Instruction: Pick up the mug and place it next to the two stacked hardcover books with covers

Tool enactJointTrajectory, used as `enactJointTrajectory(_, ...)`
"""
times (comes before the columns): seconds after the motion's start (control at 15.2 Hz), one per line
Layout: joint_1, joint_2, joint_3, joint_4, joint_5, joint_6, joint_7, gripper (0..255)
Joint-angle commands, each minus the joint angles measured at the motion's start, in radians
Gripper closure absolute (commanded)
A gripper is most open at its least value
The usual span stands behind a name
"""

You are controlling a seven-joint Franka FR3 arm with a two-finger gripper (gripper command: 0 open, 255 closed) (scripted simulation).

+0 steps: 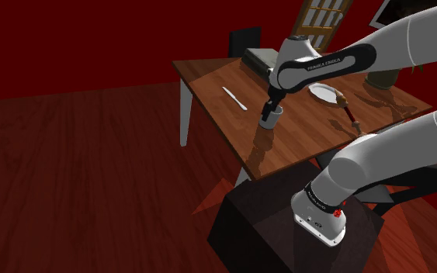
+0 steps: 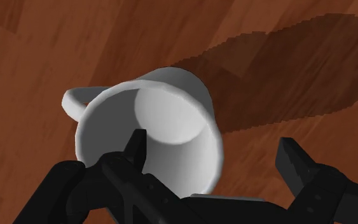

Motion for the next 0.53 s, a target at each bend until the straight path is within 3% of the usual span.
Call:
enactJointTrajectory(0.0,0.000,0.001,0.000,-0.001,0.000,0.003,0.000,0)
enactJointTrajectory(0.2,0.000,0.001,0.000,-0.001,0.000,0.003,0.000,0)
enactJointTrajectory(0.26,0.000,0.001,0.000,-0.001,0.000,0.003,0.000,255)
enactJointTrajectory(0.46,0.000,0.001,0.000,-0.001,0.000,0.003,0.000,255)
